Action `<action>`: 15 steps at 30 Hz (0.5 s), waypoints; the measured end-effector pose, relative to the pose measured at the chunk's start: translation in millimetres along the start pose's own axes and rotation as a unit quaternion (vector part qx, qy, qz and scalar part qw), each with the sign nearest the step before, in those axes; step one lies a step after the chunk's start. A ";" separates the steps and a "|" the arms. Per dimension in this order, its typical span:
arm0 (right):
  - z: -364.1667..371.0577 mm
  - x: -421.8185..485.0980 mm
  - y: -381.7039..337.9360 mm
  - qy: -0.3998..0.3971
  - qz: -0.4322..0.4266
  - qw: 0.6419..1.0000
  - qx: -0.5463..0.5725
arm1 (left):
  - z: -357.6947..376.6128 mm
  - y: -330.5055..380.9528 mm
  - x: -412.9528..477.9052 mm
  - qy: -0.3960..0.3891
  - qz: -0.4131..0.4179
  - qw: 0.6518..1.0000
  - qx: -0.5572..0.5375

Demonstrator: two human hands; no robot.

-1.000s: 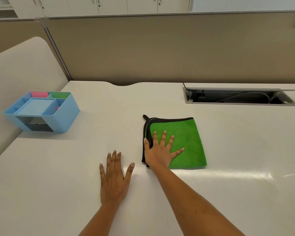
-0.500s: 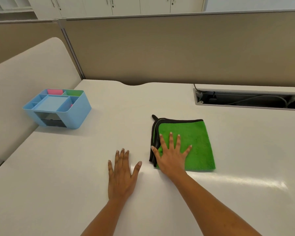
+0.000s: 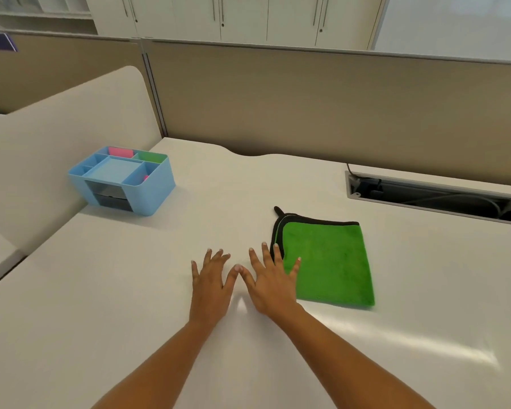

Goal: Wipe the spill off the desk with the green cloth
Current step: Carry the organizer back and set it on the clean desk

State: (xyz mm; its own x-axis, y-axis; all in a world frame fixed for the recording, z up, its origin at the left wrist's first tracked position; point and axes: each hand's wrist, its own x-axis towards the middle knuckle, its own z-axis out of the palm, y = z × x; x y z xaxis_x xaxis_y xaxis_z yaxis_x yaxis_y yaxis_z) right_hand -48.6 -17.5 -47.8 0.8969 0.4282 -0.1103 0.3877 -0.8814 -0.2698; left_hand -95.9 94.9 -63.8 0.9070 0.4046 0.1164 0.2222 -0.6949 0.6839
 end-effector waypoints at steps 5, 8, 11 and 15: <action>-16.8 23.7 -55.6 -0.035 0.030 0.994 0.095 | -59.8 -11.2 58.4 0.036 0.008 0.999 -0.026; -25.1 43.1 -90.3 -0.051 0.036 0.988 0.140 | -107.5 -27.2 92.2 0.067 -0.019 0.996 -0.057; -34.9 70.1 -129.0 -0.055 0.045 0.981 0.182 | -159.4 -51.6 126.6 0.111 -0.025 0.992 -0.058; -47.7 104.6 -177.9 -0.062 0.066 0.967 0.240 | -209.5 -83.5 165.3 0.170 -0.057 0.982 -0.052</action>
State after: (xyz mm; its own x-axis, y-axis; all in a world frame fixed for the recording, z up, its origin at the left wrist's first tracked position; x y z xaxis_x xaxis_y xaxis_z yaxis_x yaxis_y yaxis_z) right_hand -13.6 174.6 34.2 0.8875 0.3660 -0.2798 0.1022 -0.7487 -0.6550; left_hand -39.4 344.4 49.2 0.7027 0.6641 0.2554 0.2620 -0.5752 0.7749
